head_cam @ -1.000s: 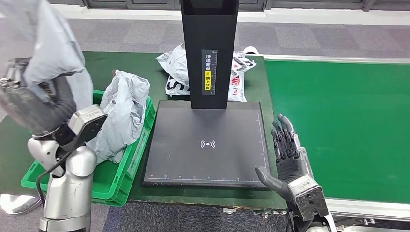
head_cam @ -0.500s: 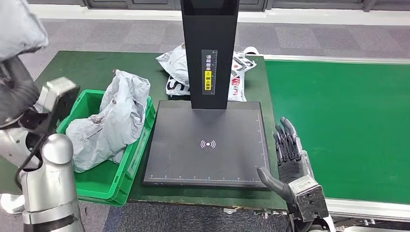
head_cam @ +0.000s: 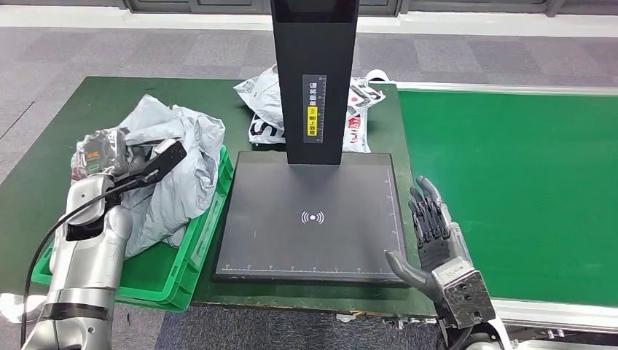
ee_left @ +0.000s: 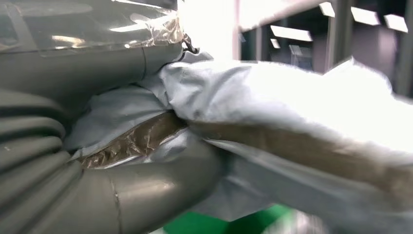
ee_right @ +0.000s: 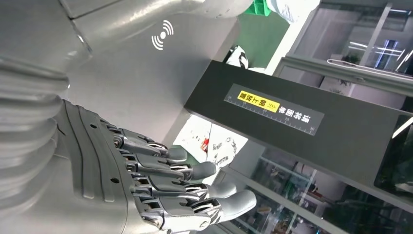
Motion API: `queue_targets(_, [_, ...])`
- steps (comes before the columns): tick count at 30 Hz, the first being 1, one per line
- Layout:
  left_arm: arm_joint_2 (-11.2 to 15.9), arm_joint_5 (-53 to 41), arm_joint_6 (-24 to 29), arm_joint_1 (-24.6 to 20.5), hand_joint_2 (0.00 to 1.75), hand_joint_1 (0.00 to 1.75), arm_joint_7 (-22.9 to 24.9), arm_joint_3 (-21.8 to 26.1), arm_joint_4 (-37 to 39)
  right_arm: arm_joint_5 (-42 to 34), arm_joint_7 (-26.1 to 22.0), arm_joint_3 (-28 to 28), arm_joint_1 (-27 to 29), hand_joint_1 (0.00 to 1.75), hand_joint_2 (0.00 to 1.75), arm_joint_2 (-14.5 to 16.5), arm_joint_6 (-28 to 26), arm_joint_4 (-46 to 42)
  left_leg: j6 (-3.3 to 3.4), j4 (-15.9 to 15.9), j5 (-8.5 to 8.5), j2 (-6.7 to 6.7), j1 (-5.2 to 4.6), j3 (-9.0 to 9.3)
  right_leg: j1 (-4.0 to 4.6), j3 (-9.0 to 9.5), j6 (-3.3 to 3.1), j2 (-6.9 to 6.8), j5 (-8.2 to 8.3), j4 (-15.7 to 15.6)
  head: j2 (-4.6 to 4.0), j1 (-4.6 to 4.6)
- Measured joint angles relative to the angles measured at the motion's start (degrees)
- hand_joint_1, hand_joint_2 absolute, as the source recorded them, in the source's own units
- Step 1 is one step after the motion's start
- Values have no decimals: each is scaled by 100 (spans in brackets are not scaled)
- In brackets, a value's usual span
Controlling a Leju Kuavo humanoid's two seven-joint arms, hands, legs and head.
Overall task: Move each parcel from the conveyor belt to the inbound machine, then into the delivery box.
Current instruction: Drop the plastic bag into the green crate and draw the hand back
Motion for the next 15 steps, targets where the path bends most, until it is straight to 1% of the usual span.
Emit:
queue_targets(4, [97,380,-760,81,0,175,-364,-101,307,-10,58,-35,-100,0,175,0,35,51,1,-1,-2,2,0,0,1,0,-1,1,-1,0,0,0])
queue_targets(6, [148,481,-926,156,0,175,-467,-154,410,-16,73,-60,-151,0,175,0,63,93,0,-1,-2,3,0,1,3,-1,-1,3,-1,0,0,0])
queue_targets(7, [170,502,-947,180,0,162,-485,-173,451,-17,75,-70,-170,0,175,0,71,109,0,-1,-1,3,0,0,4,-1,-1,2,-1,0,0,0])
queue_targets(10, [223,523,-981,202,0,31,-504,-214,534,-22,76,-90,-209,0,175,0,80,143,0,-1,-1,0,0,0,5,1,-1,-1,-1,0,0,-1])
queue_targets(11, [234,547,-1020,206,0,0,-537,-226,553,-23,76,-93,-214,0,175,0,81,153,-1,-1,-1,-1,0,0,5,1,-1,-1,-1,0,0,-1])
queue_targets(13, [258,701,-1171,245,0,0,-720,-259,574,-24,77,-96,-213,0,175,1,75,166,-1,-1,-1,-1,0,2,5,2,-2,-2,-2,0,0,-1])
queue_targets(15, [274,1025,-1346,307,0,0,-1037,-307,575,-32,79,-108,-207,0,175,2,54,170,0,-1,-1,-2,0,4,4,1,-2,-3,-3,0,0,-1])
